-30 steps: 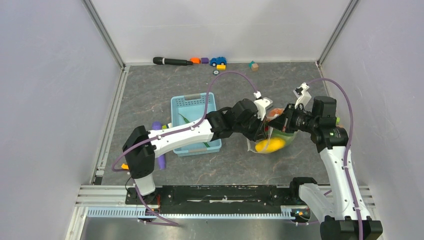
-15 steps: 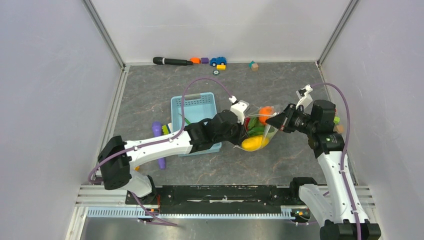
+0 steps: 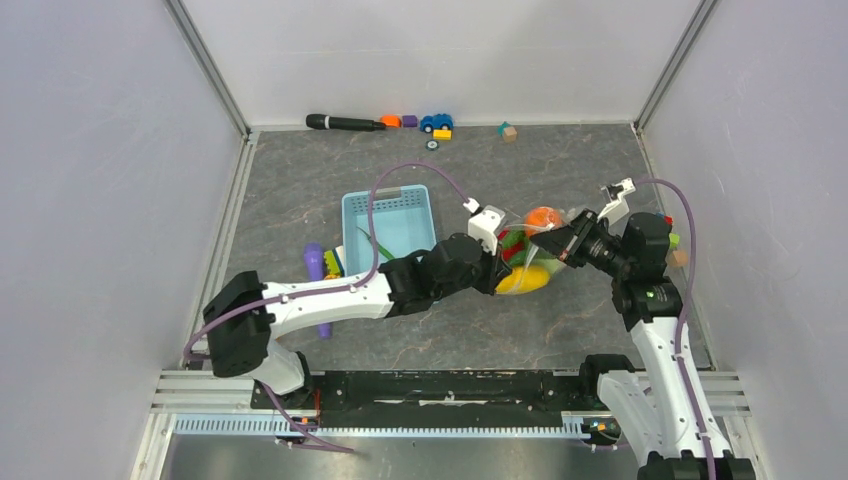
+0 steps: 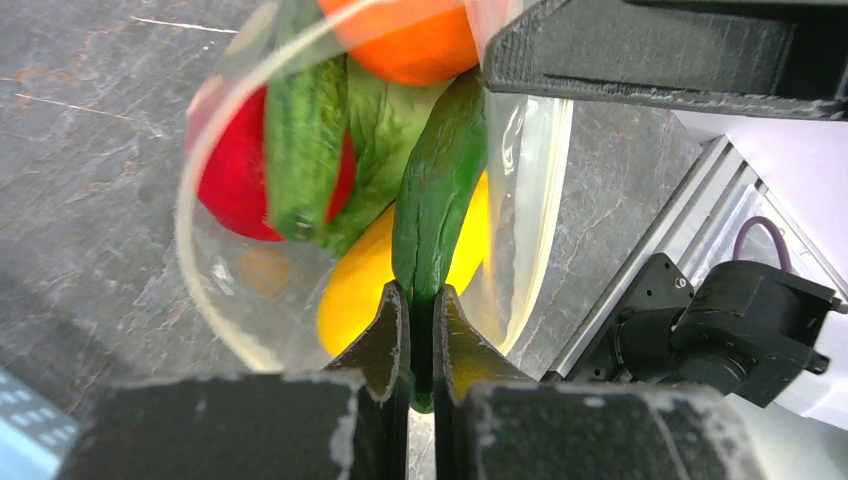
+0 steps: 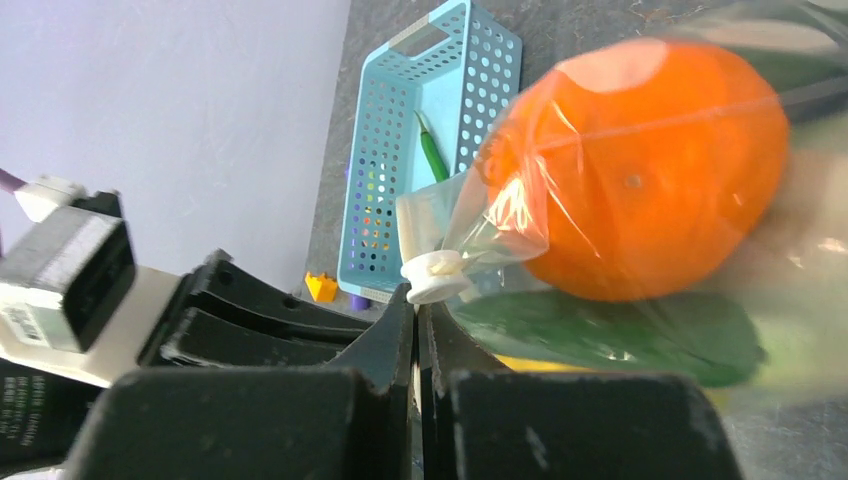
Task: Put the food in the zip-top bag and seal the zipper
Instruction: Adjust the fake vegetable in the zipper food storage bag.
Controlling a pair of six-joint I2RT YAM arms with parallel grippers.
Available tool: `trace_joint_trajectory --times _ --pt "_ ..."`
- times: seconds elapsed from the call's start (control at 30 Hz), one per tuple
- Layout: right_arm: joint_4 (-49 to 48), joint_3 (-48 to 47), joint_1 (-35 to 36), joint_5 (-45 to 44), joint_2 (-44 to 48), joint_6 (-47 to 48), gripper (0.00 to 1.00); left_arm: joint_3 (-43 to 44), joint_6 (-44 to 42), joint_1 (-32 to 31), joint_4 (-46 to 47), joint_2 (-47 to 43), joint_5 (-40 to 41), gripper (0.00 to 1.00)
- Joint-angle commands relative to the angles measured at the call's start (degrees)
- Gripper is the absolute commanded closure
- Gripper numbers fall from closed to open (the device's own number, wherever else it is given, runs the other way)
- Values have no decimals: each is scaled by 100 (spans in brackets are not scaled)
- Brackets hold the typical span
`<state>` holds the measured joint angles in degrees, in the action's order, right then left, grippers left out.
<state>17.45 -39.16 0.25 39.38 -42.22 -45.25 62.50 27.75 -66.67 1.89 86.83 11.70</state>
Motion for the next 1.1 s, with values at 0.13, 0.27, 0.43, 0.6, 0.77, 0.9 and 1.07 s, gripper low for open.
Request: trace_joint_trajectory --times 0.13,0.27,0.43,0.6,0.77,0.9,1.07 --pt "-1345 462 27 281 309 -1188 100 218 -201 -56 1207 539 87 98" --pt "-1487 561 26 324 387 -1407 100 219 -171 -79 1436 697 113 98" --pt "-2034 862 32 443 481 -1897 100 254 -206 -83 1560 942 293 98" --pt "-2457 1042 25 516 534 -2281 100 403 -197 -84 1561 1143 542 98" --pt "-2479 981 25 600 522 -2322 100 509 -109 -90 1473 1335 464 95" --pt "-2560 989 27 602 537 -2393 100 549 -14 -89 1551 1483 561 92" --pt "-2597 1118 28 556 578 -2452 100 570 -25 -89 1482 1446 704 83"
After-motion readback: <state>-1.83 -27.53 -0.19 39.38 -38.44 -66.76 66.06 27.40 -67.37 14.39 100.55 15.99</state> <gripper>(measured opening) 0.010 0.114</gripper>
